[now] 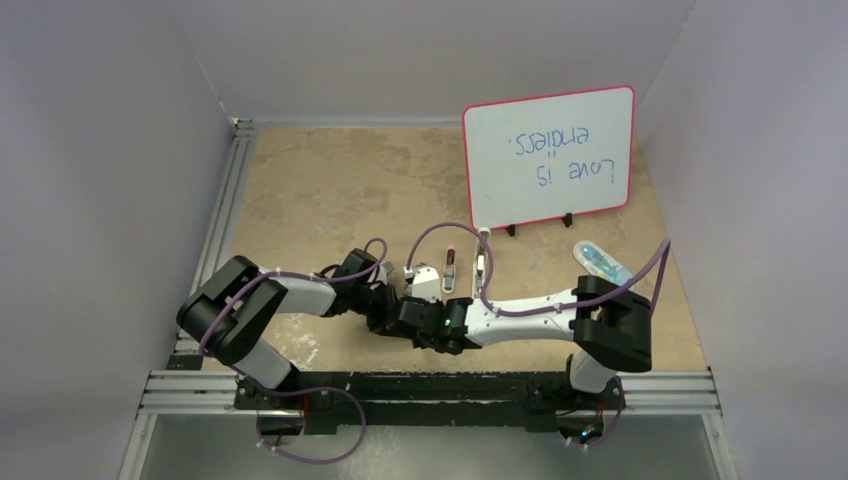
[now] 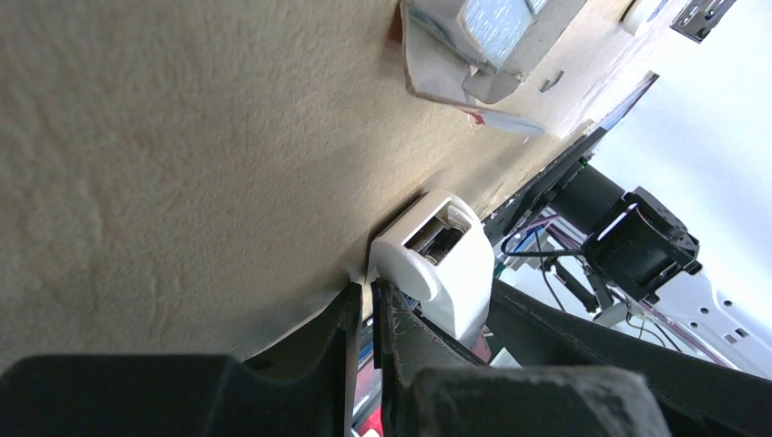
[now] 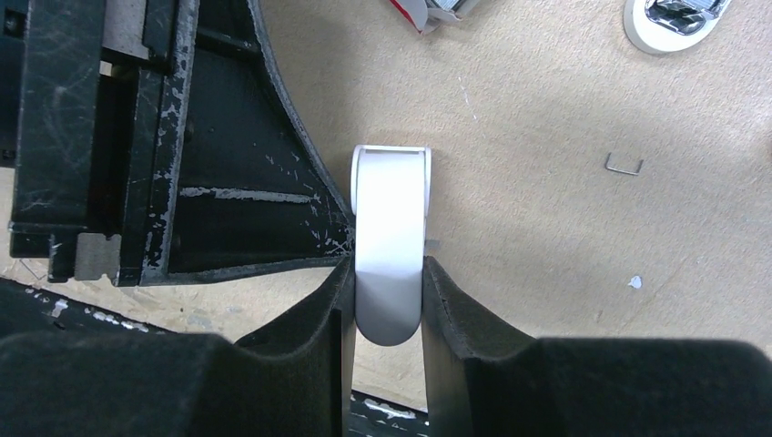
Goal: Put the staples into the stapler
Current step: Close the stapler at the center of the board.
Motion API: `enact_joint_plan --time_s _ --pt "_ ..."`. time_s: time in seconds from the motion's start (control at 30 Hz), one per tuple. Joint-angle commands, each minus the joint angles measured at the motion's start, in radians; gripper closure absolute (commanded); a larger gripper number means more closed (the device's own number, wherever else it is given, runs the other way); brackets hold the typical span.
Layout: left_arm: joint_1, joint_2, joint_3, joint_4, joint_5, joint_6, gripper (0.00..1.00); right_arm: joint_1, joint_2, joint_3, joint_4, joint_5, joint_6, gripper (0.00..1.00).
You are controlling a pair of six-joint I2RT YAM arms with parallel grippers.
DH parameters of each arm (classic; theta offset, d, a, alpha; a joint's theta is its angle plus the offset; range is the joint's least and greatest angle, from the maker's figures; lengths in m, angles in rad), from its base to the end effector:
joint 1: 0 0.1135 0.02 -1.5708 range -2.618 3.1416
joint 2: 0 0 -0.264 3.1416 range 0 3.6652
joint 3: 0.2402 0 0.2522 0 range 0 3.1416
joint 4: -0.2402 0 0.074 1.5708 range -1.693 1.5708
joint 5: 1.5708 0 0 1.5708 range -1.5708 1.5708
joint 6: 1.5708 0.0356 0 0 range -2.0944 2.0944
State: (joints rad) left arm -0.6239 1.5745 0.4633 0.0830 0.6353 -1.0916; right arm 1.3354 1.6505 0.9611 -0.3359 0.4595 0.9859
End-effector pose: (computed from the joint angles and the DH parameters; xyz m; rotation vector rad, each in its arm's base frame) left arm 0.1795 -0.1553 0.0967 0.3952 -2.7519 1.1779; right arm 0.0907 0.3106 0.1766 -0.2716 2.4725 0.4052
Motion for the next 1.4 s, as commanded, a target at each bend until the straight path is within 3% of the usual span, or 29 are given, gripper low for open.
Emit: enact_joint_plan --time_s 0.0,0.2,0.37,0.47,0.83,1.03,1.2,1.37 --pt "-0.008 0.066 -0.014 -0.040 -0.270 0.038 0.89 0.028 -0.005 0.036 -0.072 -0.091 0.055 0.82" --pt "-0.009 0.069 -0.013 -0.035 -0.269 0.041 0.88 0.028 0.009 0.039 -0.063 -0.104 0.042 0.74" --pt "-0.008 0.039 -0.005 -0.057 -0.265 0.052 0.84 0.027 -0.021 0.039 -0.065 -0.095 0.032 0.52" --pt "-0.008 0.007 0.008 -0.081 -0.269 0.066 0.80 0.023 -0.043 0.048 -0.070 -0.077 0.026 0.44" --pt "-0.009 -0.148 0.061 -0.304 -0.350 0.100 0.75 -0.081 -0.186 0.027 -0.120 0.022 0.053 0.40" --pt "-0.008 -0.284 0.091 -0.402 -0.421 0.117 0.76 -0.288 -0.288 0.016 -0.079 0.088 -0.033 0.40" --pt "0.001 -0.427 0.137 -0.349 -0.423 0.166 0.68 -0.445 -0.199 0.139 -0.012 0.113 -0.181 0.39" --pt "0.013 -0.391 0.236 -0.284 -0.336 0.220 0.54 -0.488 -0.067 0.251 -0.010 0.135 -0.240 0.38"
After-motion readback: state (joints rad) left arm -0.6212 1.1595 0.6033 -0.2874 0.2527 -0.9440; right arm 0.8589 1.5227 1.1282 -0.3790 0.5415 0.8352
